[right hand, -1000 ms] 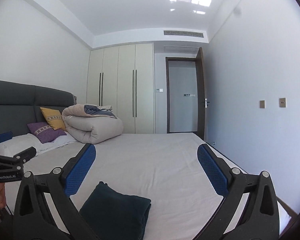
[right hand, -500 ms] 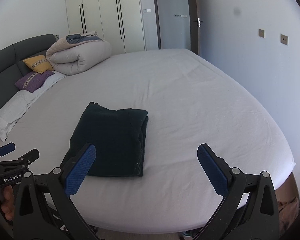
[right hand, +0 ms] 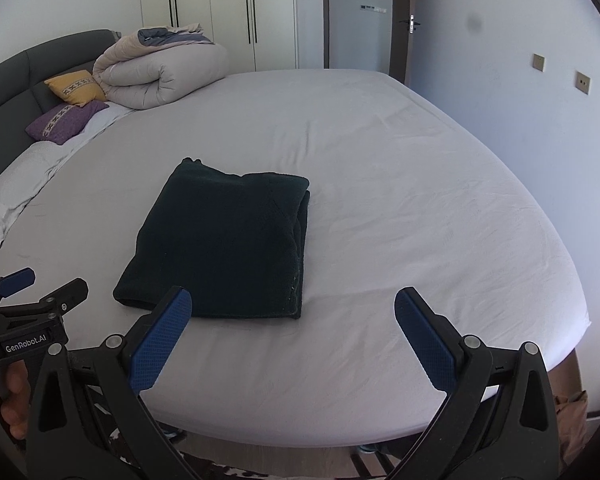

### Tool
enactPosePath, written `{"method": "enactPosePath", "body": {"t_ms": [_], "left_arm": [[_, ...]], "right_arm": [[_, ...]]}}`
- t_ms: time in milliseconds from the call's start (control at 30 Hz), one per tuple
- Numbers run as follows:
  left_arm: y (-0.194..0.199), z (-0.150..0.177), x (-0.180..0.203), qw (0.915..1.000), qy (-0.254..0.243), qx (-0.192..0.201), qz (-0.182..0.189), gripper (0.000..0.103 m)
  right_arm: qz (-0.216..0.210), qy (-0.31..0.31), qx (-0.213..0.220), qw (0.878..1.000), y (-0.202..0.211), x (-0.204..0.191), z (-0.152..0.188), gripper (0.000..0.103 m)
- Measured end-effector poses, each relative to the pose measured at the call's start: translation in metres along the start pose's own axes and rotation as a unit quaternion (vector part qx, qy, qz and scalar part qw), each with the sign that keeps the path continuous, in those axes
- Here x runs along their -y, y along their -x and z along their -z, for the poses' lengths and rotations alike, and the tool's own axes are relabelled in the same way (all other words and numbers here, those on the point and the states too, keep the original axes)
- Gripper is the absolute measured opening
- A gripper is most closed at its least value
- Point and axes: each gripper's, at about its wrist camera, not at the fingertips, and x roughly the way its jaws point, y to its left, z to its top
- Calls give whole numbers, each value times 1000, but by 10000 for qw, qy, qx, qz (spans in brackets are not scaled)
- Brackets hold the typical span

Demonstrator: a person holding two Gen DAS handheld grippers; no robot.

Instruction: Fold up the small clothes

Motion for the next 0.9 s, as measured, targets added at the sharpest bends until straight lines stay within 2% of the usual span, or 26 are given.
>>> {"method": "enactPosePath", "body": {"t_ms": [900], "left_arm": [[-8, 0, -8, 9999, 29, -77, -63, 103]], "right_arm": [[72, -28, -143, 9999, -25, -8, -5, 103]]}}
